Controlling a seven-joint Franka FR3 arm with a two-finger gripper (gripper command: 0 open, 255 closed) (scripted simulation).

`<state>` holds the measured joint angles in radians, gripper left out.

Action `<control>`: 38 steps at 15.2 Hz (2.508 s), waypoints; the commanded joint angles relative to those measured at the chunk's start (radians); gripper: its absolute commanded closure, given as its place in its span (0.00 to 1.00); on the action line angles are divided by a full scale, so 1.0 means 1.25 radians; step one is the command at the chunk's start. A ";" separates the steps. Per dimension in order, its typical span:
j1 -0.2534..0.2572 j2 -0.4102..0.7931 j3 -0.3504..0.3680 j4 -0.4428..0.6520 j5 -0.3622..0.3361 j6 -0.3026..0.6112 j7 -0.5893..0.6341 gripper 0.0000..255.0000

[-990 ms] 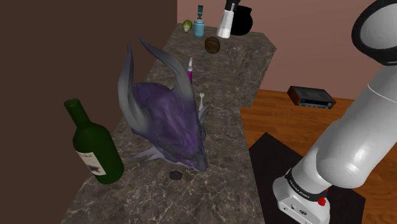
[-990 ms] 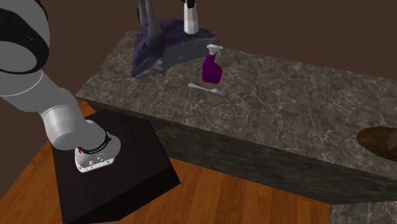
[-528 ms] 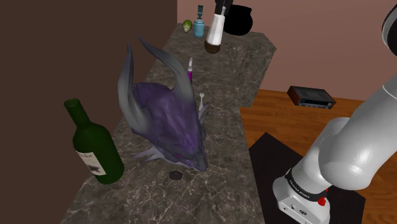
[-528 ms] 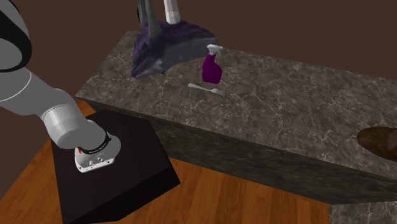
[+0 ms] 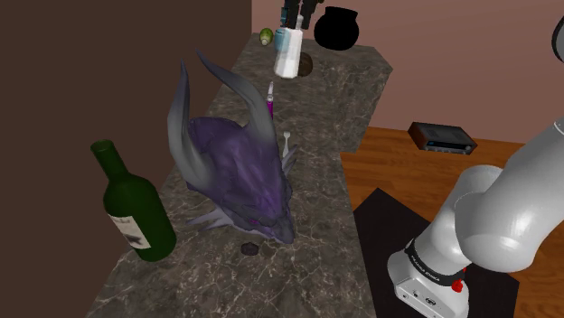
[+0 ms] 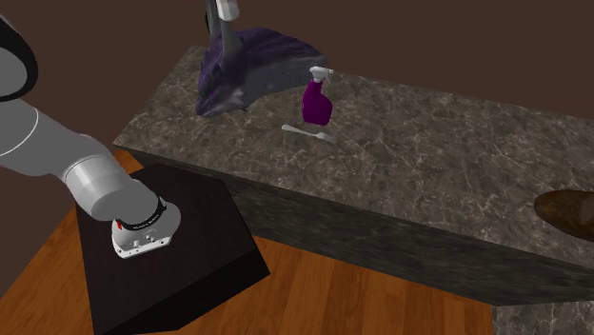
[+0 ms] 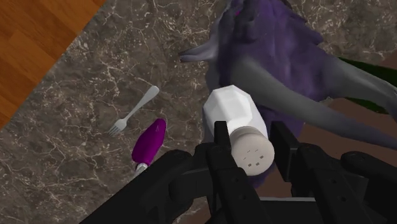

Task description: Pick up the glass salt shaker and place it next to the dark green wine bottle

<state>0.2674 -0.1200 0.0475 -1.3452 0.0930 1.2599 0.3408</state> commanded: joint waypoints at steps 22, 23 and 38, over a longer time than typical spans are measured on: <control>0.252 0.234 0.256 0.254 -0.087 0.005 0.476 1.00; 0.247 0.220 0.254 0.223 -0.081 0.023 0.472 1.00; 0.218 0.100 0.239 -0.103 -0.035 0.234 0.437 1.00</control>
<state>0.5440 0.0175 0.3490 -1.4426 0.0447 1.5323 0.8938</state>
